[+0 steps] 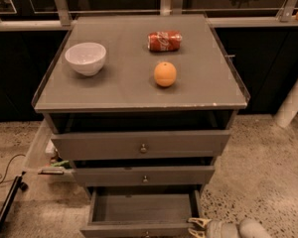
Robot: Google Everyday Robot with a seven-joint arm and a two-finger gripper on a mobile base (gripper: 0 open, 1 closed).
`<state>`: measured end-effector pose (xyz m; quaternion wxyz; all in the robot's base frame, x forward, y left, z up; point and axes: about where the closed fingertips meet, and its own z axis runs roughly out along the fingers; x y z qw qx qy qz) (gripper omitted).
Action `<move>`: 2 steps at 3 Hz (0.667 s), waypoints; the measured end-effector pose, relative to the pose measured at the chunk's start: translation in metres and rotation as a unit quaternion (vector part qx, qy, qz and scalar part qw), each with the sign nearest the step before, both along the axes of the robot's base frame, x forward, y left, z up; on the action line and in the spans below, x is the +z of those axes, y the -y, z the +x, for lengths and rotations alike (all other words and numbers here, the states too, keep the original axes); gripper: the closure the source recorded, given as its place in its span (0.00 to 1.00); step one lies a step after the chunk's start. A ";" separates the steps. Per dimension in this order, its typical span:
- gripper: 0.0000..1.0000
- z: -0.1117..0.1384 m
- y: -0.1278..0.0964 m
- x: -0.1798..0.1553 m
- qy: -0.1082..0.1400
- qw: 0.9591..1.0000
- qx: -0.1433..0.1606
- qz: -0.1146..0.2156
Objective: Open bottom drawer
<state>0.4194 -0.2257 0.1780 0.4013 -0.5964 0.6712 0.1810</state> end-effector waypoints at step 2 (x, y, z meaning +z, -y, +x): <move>0.81 -0.001 0.000 0.003 0.000 1.000 0.000 0.000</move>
Offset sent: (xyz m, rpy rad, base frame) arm -0.0007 -0.0002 0.0032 0.0004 0.0000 -0.0005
